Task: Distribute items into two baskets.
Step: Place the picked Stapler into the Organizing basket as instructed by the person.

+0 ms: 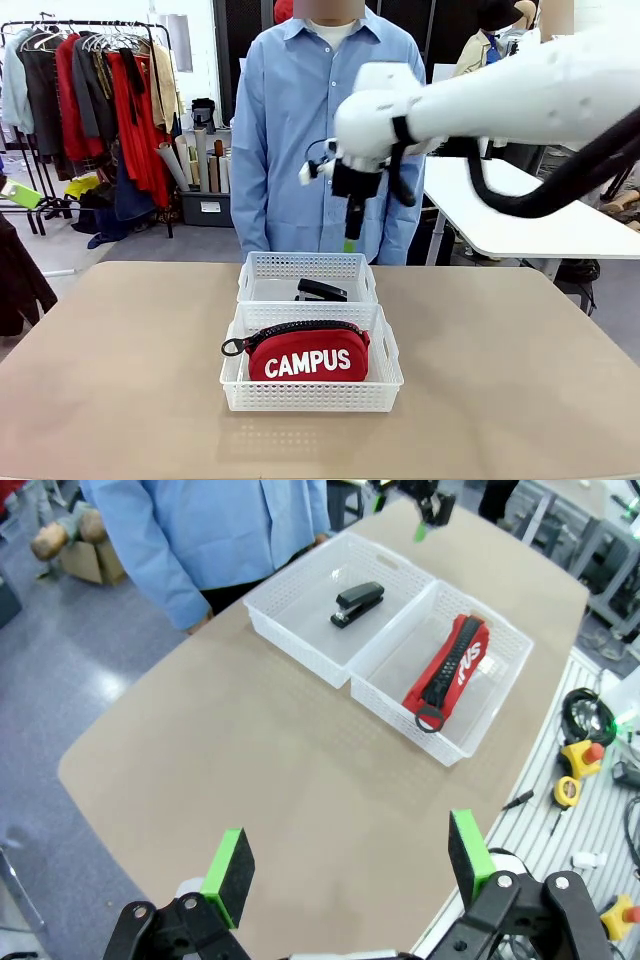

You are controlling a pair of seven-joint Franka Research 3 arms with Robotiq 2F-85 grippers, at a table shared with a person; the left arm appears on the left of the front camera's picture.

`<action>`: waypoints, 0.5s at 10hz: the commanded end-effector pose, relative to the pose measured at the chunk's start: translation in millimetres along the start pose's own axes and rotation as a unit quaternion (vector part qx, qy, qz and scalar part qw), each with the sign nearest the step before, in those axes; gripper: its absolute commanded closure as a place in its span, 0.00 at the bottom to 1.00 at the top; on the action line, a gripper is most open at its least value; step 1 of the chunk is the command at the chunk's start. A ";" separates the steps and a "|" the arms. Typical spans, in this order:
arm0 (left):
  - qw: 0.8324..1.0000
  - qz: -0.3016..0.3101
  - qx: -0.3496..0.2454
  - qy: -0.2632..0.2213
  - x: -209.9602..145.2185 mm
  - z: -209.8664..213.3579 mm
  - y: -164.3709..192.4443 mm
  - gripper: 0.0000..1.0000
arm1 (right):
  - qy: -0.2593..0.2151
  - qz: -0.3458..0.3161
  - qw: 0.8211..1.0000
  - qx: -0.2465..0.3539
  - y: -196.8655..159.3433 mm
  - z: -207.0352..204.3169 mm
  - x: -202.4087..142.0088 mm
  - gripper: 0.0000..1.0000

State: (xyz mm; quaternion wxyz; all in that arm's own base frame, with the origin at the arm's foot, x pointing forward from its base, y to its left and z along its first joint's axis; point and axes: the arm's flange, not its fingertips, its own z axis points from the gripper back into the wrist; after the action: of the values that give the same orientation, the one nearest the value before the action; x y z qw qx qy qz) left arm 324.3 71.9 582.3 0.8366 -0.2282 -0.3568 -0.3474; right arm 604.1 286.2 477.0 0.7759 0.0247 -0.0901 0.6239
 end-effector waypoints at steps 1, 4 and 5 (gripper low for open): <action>1.000 -0.001 -0.001 -0.003 0.2 0.1 -0.3 0.00 | -0.069 -0.001 0.998 0.002 50.0 20.5 -56.2 0.00; 1.000 -0.001 -0.001 -0.003 0.2 0.1 -0.3 0.00 | -0.116 -0.092 0.989 0.023 80.1 83.5 -115.2 0.00; 1.000 -0.001 -0.001 -0.003 0.2 0.1 -0.3 0.00 | -0.137 -0.121 0.982 0.039 88.0 102.6 -136.9 0.00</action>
State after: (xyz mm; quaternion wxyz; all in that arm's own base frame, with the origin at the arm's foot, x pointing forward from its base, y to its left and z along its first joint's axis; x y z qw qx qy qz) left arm 324.4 71.9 582.3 0.8367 -0.2280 -0.3567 -0.3474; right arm 497.9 179.3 542.8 0.8226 0.1238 -0.1593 0.5316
